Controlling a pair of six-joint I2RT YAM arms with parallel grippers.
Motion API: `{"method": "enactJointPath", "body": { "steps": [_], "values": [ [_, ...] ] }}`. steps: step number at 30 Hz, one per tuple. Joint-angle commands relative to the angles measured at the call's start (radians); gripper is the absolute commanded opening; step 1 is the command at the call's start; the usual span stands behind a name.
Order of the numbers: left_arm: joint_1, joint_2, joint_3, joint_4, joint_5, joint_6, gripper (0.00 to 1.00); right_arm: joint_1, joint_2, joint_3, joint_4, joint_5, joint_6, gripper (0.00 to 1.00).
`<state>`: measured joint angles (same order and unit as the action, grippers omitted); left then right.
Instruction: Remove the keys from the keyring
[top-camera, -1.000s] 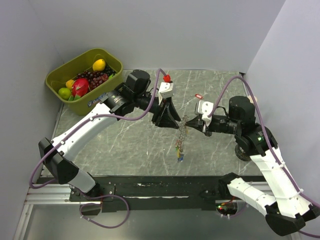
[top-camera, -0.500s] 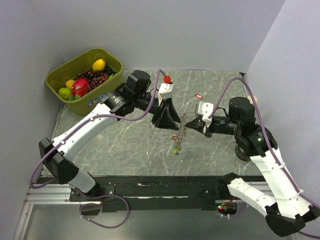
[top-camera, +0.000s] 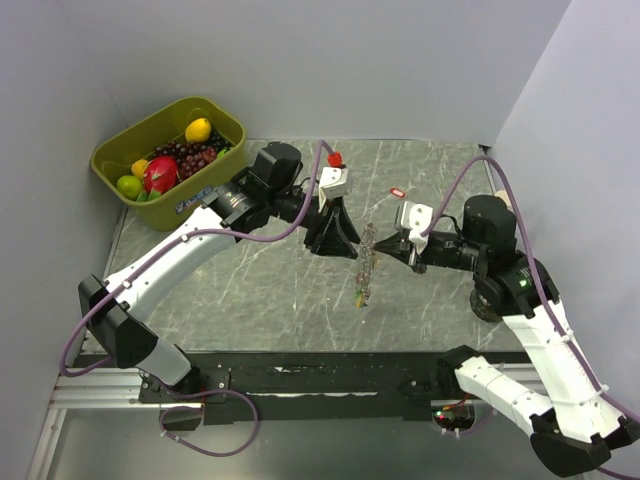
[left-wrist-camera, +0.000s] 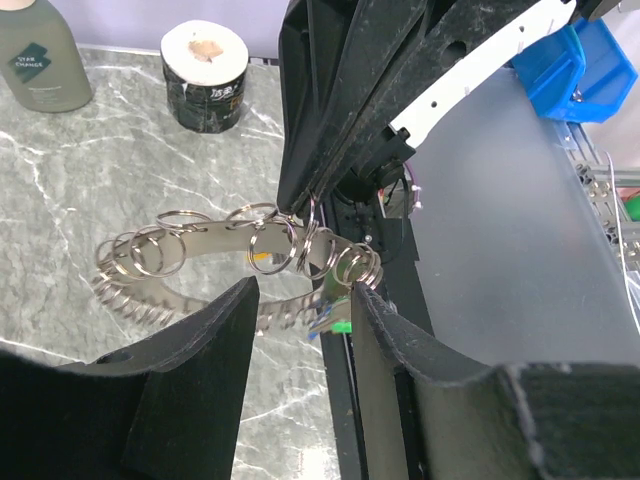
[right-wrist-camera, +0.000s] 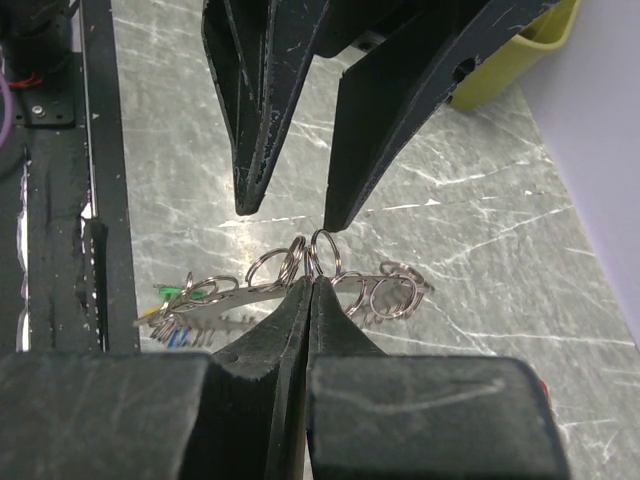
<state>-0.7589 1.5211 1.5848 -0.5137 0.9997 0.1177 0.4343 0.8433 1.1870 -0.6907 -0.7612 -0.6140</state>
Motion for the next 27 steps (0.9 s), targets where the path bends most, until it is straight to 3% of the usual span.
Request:
{"method": "enactJointPath", "body": {
  "steps": [1, 27],
  "values": [
    [-0.002, -0.01, -0.005, 0.037, 0.026, -0.01, 0.48, -0.009, -0.013, 0.008, 0.082, -0.026, 0.019, 0.0],
    [-0.007, 0.021, -0.003, 0.084, 0.079, -0.079, 0.47, -0.011, 0.008, 0.002, 0.036, -0.075, -0.018, 0.0]
  ]
}}
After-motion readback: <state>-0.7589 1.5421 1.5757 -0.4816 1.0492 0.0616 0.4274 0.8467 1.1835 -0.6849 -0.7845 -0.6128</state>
